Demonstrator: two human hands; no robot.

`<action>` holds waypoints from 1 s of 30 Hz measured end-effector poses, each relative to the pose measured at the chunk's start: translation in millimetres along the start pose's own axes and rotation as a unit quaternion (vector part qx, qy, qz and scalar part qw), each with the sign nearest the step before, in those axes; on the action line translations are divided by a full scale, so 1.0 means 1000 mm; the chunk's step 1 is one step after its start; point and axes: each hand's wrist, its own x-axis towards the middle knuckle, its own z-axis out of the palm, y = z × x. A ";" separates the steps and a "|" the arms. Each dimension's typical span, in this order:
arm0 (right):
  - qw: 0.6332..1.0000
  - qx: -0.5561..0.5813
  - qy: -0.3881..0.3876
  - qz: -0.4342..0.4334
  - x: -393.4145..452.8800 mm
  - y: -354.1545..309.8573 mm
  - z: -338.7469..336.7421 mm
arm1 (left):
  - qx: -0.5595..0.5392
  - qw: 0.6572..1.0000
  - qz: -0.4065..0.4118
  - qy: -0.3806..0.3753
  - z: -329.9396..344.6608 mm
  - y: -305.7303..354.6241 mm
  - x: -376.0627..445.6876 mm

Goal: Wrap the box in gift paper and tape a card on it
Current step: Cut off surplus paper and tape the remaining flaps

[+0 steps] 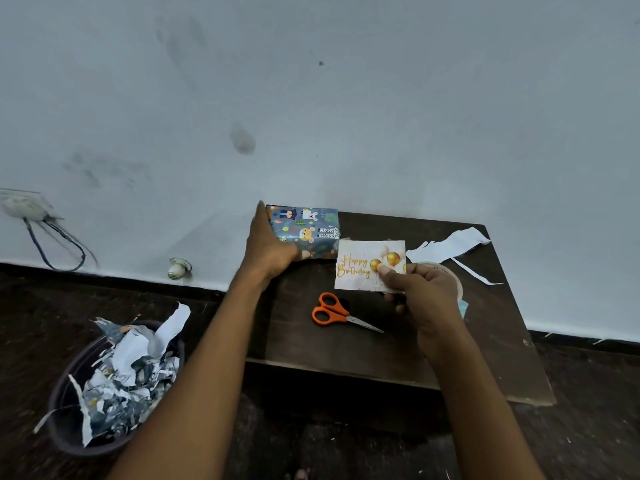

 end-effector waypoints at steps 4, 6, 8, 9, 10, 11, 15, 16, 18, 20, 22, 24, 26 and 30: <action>1.000 -0.006 0.002 0.001 0.002 0.000 0.002 | -0.002 1.000 0.030 -0.006 0.004 -0.005 0.008; 1.000 -0.006 0.001 0.002 0.002 0.000 0.001 | 0.006 0.999 0.043 0.004 0.002 -0.007 0.010; 1.000 -0.010 -0.001 0.005 0.002 0.000 0.001 | 0.017 0.998 0.055 0.017 0.001 -0.008 0.009; 1.000 -0.012 -0.002 0.008 0.002 -0.001 0.000 | 0.022 0.998 0.059 0.023 0.000 -0.008 0.007; 1.000 -0.012 -0.001 0.010 0.002 -0.001 -0.001 | 0.025 0.997 0.063 0.029 0.000 -0.009 0.005; 1.000 -0.010 0.001 0.010 0.002 -0.001 -0.001 | 0.028 0.997 0.066 0.030 0.000 -0.008 0.004; 1.000 -0.011 0.010 0.005 0.002 -0.003 -0.002 | 0.007 0.999 0.053 0.014 -0.002 -0.007 -0.003; 1.000 -0.012 0.010 0.004 0.002 -0.002 -0.002 | -0.008 0.999 0.051 0.008 -0.003 -0.006 -0.005; 1.000 -0.009 0.007 0.003 0.002 -0.002 -0.002 | -0.032 0.997 0.065 -0.006 -0.004 -0.004 -0.008; 1.000 0.001 0.005 0.005 0.002 -0.003 -0.003 | -0.021 0.995 0.092 -0.010 -0.005 -0.002 -0.010; 1.000 0.010 0.007 0.005 0.003 -0.003 -0.004 | 0.001 0.993 0.115 -0.018 -0.007 0.000 -0.014; 1.000 0.009 0.004 0.003 0.002 -0.004 -0.003 | -0.007 0.992 0.122 -0.037 -0.009 0.001 -0.022; 1.000 0.010 -0.005 0.000 0.001 -0.004 -0.001 | -0.017 0.991 0.122 -0.046 -0.010 0.003 -0.033; 0.998 0.049 -0.023 -0.029 -0.003 -0.005 0.002 | -0.013 0.991 0.132 -0.020 -0.010 0.007 -0.047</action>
